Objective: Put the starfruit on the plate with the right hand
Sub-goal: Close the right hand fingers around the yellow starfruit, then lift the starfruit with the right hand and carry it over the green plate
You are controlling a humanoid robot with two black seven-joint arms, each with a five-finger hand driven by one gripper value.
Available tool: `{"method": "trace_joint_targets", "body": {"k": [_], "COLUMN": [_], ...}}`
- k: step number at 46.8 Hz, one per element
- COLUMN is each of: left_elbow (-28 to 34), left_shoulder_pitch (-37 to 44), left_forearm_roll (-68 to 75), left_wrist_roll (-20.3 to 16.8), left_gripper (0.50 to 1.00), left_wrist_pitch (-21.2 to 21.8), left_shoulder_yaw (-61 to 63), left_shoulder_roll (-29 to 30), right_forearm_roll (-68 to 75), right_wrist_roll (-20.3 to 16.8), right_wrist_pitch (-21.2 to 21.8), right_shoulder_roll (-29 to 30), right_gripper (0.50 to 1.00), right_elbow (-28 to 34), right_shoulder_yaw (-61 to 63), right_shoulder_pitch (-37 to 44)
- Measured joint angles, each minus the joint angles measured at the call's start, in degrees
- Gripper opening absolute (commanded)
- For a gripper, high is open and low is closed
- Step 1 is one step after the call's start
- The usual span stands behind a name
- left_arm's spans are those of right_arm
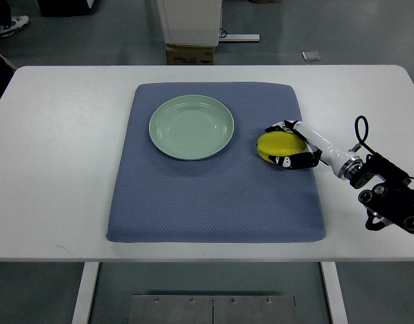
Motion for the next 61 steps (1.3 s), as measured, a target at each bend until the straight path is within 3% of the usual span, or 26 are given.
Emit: {"method": "trace_joint_targets", "body": {"k": [32,61], "left_elbow": [0.0,0.0], "left_shoulder_pitch": [0.0,0.0], "left_forearm_roll": [0.0,0.0], "left_wrist_roll": [0.0,0.0], "left_gripper": [1.000,1.000], "left_wrist_pitch": [0.0,0.0], "left_shoulder_yaw": [0.0,0.0], "left_shoulder_roll": [0.0,0.0], "right_forearm_roll": [2.0,4.7], "right_wrist_roll": [-0.9,-2.4], "right_wrist_pitch": [1.3,2.8], "right_shoulder_roll": [0.4,7.7], "right_gripper": [0.500,0.500], "right_elbow": [1.1,0.5], "right_shoulder_yaw": [0.5,-5.2], "right_shoulder_pitch": [6.3,17.5]}}
